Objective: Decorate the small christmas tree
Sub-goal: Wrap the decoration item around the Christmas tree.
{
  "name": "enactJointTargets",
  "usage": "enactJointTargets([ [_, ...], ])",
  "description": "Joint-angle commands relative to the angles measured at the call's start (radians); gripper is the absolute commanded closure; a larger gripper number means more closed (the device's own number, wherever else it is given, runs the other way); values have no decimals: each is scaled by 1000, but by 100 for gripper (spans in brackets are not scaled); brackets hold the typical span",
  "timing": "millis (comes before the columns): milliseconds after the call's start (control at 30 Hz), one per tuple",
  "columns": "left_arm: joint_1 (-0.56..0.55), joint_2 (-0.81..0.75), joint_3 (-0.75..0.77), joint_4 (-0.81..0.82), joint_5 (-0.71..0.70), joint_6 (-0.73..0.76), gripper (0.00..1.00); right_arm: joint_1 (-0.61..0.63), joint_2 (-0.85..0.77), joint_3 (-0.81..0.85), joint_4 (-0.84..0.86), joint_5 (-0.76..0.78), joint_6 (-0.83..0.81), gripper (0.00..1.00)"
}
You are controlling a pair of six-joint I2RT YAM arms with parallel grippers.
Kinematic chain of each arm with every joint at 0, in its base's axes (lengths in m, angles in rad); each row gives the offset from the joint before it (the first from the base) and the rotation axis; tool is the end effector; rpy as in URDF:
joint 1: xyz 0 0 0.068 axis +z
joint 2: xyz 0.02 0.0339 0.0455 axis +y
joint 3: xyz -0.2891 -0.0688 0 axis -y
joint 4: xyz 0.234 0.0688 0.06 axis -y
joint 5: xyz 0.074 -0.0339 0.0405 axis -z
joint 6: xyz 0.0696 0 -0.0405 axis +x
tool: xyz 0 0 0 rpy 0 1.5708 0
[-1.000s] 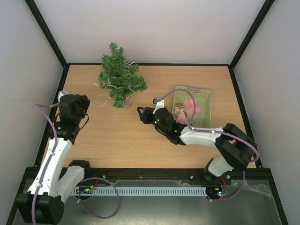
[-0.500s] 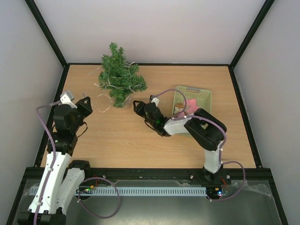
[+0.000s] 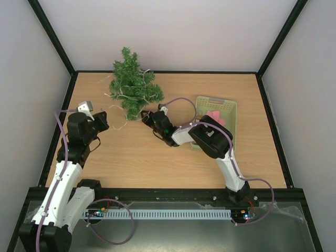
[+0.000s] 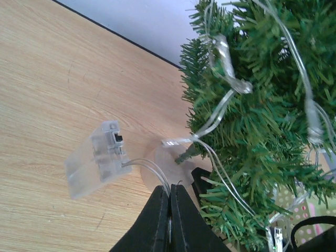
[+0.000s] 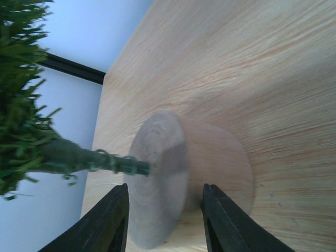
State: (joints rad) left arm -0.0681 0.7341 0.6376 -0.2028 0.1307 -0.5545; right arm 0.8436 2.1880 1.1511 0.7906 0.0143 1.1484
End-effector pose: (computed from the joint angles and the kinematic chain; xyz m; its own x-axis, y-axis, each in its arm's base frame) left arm 0.1797 -0.0213 0.3022 -0.3510 -0.4993 -0.7921 0.0081 0.8443 -0.5358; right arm 0.3313 0.3708 0.1433 -0.7394 0.5411 -0.4008 -0.1546 0.4429 0.8832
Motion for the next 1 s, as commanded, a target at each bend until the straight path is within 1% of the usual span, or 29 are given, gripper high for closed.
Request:
enactJointTargets([
  [0,-2,15,18,30,-7,55,98,-18,60,61,-47,-34,-18,64],
  [67,-2,22,46,19,-32,72,98,-32,72,64,-66,-47,-42,68],
  [133,0,33,71,16,-45,86,98,-59,90,75,-77,-101,-84,74],
  [200,1,50,99,5,-40,110,98,-87,110,108,-132,-190,-170,78],
  [267,10,77,126,-10,-34,128,98,-110,123,139,-212,-254,-278,79],
  [400,42,111,155,-10,68,138,98,-134,126,204,-328,-332,-471,80],
  [467,44,109,155,3,129,136,98,-136,116,247,-384,-344,-583,80],
  [533,44,94,137,18,174,137,98,-146,111,277,-424,-368,-648,80],
  [633,44,64,91,41,156,166,97,-173,108,290,-429,-445,-703,81],
  [733,49,32,4,107,40,199,98,-210,129,279,-373,-562,-697,84],
  [767,58,30,-2,112,24,196,98,-218,138,277,-351,-610,-691,84],
  [800,68,34,1,108,25,186,98,-224,144,277,-337,-645,-697,85],
  [867,77,39,13,110,57,148,98,-225,147,278,-344,-665,-747,85],
  [967,77,41,15,138,130,100,98,-225,141,308,-416,-621,-837,84],
])
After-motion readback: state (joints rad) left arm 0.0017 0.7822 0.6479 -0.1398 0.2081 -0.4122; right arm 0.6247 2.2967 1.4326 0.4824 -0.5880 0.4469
